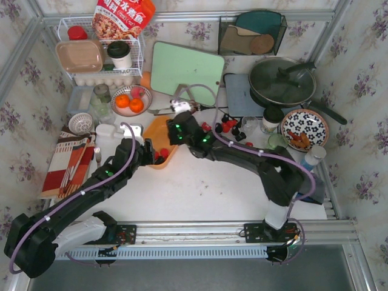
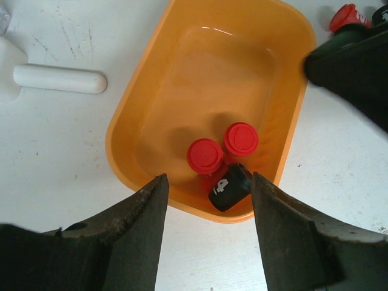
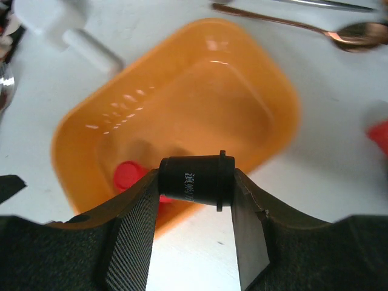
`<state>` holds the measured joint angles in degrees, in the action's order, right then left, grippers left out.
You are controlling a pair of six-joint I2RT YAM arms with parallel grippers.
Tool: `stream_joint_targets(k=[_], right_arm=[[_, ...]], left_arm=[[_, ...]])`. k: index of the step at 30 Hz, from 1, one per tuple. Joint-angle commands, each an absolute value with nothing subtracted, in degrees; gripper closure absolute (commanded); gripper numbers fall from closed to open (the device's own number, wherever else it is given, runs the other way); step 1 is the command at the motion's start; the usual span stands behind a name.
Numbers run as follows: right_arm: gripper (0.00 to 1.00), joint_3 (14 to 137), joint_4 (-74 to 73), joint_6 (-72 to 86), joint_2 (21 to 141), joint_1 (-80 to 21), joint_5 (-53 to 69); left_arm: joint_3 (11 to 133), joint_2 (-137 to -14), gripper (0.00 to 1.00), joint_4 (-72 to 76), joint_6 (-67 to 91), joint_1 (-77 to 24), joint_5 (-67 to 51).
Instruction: Mix the coffee capsules in the storage basket
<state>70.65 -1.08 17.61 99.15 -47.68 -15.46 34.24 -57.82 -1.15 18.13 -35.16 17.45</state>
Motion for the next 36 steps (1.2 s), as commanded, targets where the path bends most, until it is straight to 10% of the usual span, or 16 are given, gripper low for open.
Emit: stream_joint_targets(k=[1, 36], right_arm=[[0.57, 77.01, 2.62, 16.39, 106.21, -50.05, -12.05], [0.38, 79.83, -4.57, 23.01, 112.49, -50.95, -7.68]], left_arm=[[33.69, -56.18, 0.40, 0.92, 18.54, -35.16, 19.25], [33.23, -54.76, 0.40, 0.88, 18.83, -35.17, 19.29]])
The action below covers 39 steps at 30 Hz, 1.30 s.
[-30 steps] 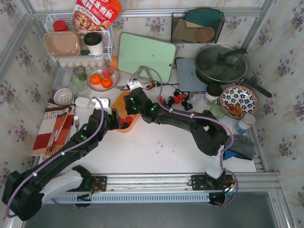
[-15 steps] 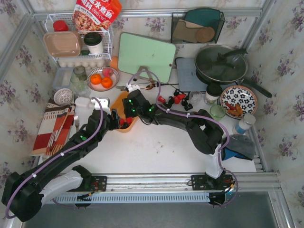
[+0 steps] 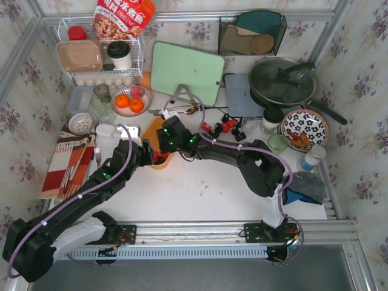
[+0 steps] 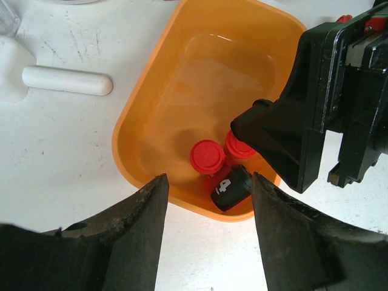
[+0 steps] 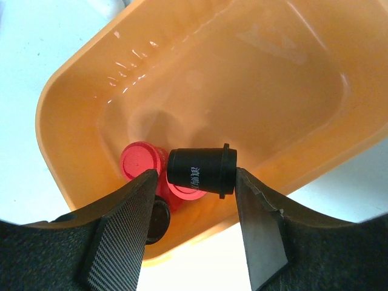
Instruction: Mix the coffee capsules in the storage basket
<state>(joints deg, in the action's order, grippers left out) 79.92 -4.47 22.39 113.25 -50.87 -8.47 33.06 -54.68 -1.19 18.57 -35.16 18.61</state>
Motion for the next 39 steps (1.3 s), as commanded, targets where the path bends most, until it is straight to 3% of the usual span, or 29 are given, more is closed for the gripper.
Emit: stream_joint_targets(k=[1, 15, 23, 26, 27, 28, 32, 39], right_arm=[[0.38, 79.81, -4.39, 23.01, 112.35, -50.90, -7.79], [0.38, 77.38, -5.00, 21.67, 107.21, -50.90, -12.30], [0.36, 68.58, 1.36, 18.79, 96.80, -50.95, -24.15], [0.29, 58.99, 12.62, 15.61, 88.76, -50.97, -28.97], [0.09, 55.27, 17.59, 14.40, 86.26, -50.98, -29.75], [0.01, 51.31, 22.34, 12.89, 83.56, -50.98, -30.58], [0.00, 39.50, 39.17, 6.23, 75.42, -50.98, -33.18], [0.00, 34.86, 39.53, -2.30, 70.90, -50.95, -38.96]], left_arm=[[33.29, -54.76, 0.40, 0.88, 18.87, -35.16, 19.31], [33.48, -54.97, 0.40, 0.71, 18.80, -35.16, 19.29], [33.43, -54.94, 0.40, 0.70, 18.83, -35.16, 19.10], [33.44, -55.02, 0.40, 0.70, 18.94, -35.18, 18.91], [33.45, -55.02, 0.40, 0.72, 19.00, -35.12, 18.74], [33.48, -55.15, 0.40, 0.71, 19.00, -35.15, 18.69], [33.51, -55.83, 0.40, 0.88, 19.14, -35.16, 18.42], [34.08, -57.96, 0.40, 1.39, 19.49, -35.16, 16.38]])
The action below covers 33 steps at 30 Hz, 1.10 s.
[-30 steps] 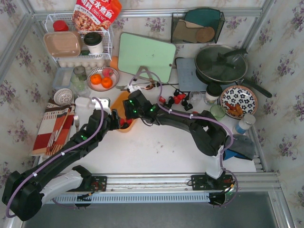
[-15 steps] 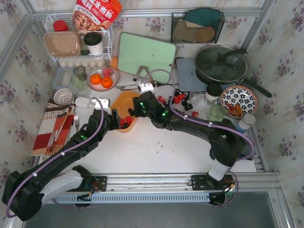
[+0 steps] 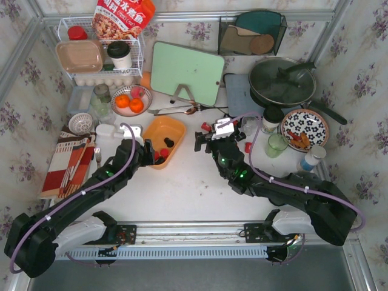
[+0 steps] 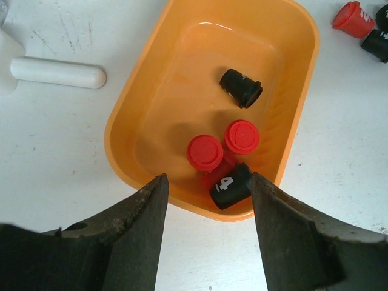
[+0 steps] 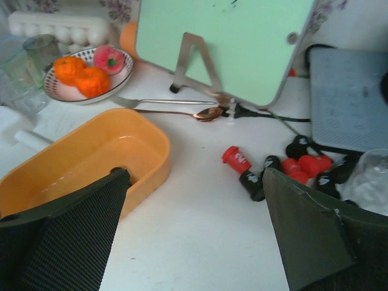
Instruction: Mix the coffee capsules in the storage basket
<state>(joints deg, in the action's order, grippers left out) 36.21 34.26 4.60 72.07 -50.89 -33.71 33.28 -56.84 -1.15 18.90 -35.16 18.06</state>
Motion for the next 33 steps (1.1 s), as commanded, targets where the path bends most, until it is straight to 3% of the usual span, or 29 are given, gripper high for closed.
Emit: stream_joint_targets(k=[1, 8, 13, 16, 18, 21, 28, 33], right_arm=[[0.00, 34.06, 40.39, -4.21, 70.50, -50.97, -39.98], [0.00, 19.35, 67.30, -13.34, 67.69, -50.94, -49.93], [0.00, 17.13, 75.90, -24.39, 68.61, -50.34, -61.48], [0.00, 14.80, 85.93, -33.58, 70.42, -49.86, -61.95], [0.00, 12.81, 94.49, -36.57, 71.89, -49.18, -61.62], [0.00, 9.88, 103.39, -36.16, 74.44, -47.66, -62.16], [0.00, 2.48, 101.74, -28.60, 74.75, -44.84, -57.59], [0.00, 1.01, 79.59, -14.44, 66.20, -38.46, -57.12]], left_arm=[[34.37, -58.77, 0.40, 1.34, 19.52, -35.16, 15.93], [37.22, -63.99, 0.40, 0.09, 19.95, -35.07, 14.06], [38.64, -65.50, 0.39, -0.05, 20.61, -34.93, 13.84], [40.65, -66.72, 0.20, -3.11, 25.68, -33.04, 15.06], [42.13, -67.50, 0.01, -5.86, 28.49, -31.17, 13.95], [43.03, -69.07, 0.01, -4.36, 29.69, -28.10, 6.63], [51.25, -74.46, 0.01, -6.98, 29.35, -27.15, -2.14], [60.08, -82.55, 0.01, -10.30, 29.49, -28.04, -6.54]])
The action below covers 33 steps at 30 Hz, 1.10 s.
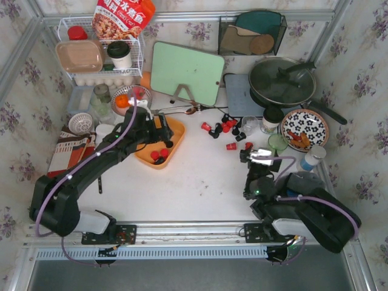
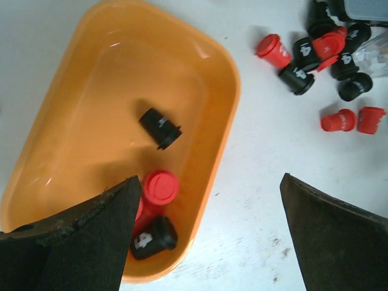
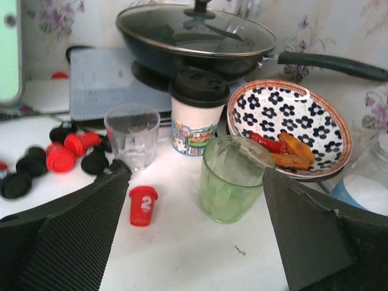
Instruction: Mix the coffee capsules in the storage basket
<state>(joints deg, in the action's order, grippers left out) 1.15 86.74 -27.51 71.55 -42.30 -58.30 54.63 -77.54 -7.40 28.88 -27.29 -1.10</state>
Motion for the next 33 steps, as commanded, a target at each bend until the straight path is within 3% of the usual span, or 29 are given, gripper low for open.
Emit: stream_joint_targets(k=[1, 5, 15, 33], right_arm=[[0.00, 1.50, 72.42, -10.68, 63.88, -36.69, -55.24], [0.00, 4.34, 52.43, 1.06, 54.56, -28.71, -49.86], [0.00, 4.88, 44.86, 3.77, 50.96, -27.01, -47.52], [0.00, 3.88, 43.94, 3.49, 46.22, -27.02, -47.05]], left_arm=[[62.30, -84.67, 0.01, -11.32, 29.28, -28.72, -6.41], [74.07, -93.80, 0.01, -16.27, 27.50, -32.61, -4.51], [105.64, -119.12, 0.07, -29.42, 19.96, -39.99, 6.58], [115.50, -137.25, 0.11, -12.91, 3.35, -42.37, 13.56]])
